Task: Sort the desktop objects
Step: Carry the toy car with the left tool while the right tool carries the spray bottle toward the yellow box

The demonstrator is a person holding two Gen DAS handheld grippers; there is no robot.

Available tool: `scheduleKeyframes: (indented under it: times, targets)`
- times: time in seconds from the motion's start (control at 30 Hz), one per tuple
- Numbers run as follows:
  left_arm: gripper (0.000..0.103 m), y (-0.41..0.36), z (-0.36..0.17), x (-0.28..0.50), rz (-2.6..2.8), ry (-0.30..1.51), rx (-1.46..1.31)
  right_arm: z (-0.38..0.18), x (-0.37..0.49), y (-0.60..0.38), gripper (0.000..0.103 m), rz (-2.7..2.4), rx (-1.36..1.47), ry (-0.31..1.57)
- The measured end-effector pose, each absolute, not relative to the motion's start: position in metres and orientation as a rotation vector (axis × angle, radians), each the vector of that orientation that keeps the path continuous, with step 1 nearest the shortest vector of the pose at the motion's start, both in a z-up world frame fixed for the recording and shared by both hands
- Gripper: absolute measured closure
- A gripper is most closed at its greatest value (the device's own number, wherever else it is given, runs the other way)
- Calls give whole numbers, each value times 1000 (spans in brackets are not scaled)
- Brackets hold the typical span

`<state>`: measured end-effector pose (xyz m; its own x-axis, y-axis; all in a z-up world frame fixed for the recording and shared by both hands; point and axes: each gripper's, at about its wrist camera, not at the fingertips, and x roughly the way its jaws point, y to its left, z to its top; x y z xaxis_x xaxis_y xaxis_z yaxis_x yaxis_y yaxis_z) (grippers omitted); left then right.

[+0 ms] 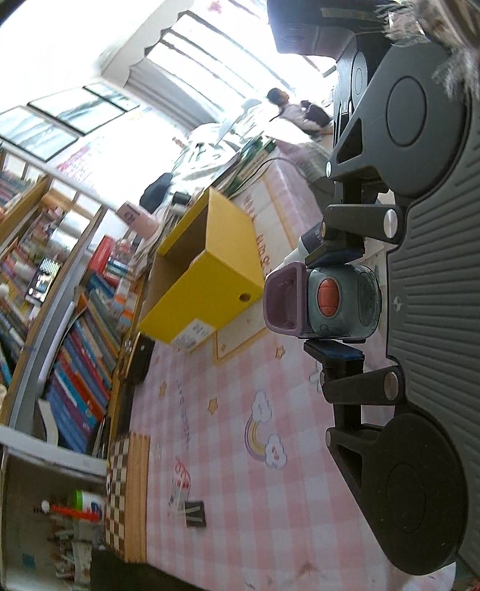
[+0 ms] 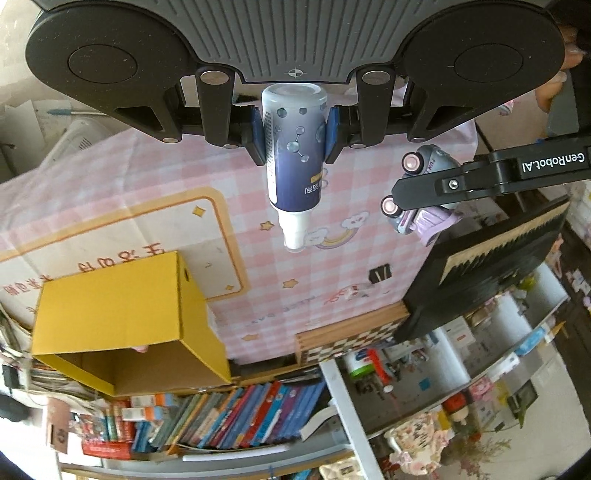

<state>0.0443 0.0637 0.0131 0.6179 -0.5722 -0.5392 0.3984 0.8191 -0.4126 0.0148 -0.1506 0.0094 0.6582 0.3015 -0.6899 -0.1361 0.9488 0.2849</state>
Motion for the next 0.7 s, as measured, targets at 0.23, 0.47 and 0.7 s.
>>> scheduleKeyframes:
  times: [0.23,0.47,0.7]
  targets:
    - [64,48,11,46,-632,728,-247,9,2,-165,70,181,240,814]
    - [64,23,10,48,-709,749,-216,7,-9,-184,70,112,270,815]
    - [64,1,10,54,-760,762,-190,8,-13,-202,70,65,296,808]
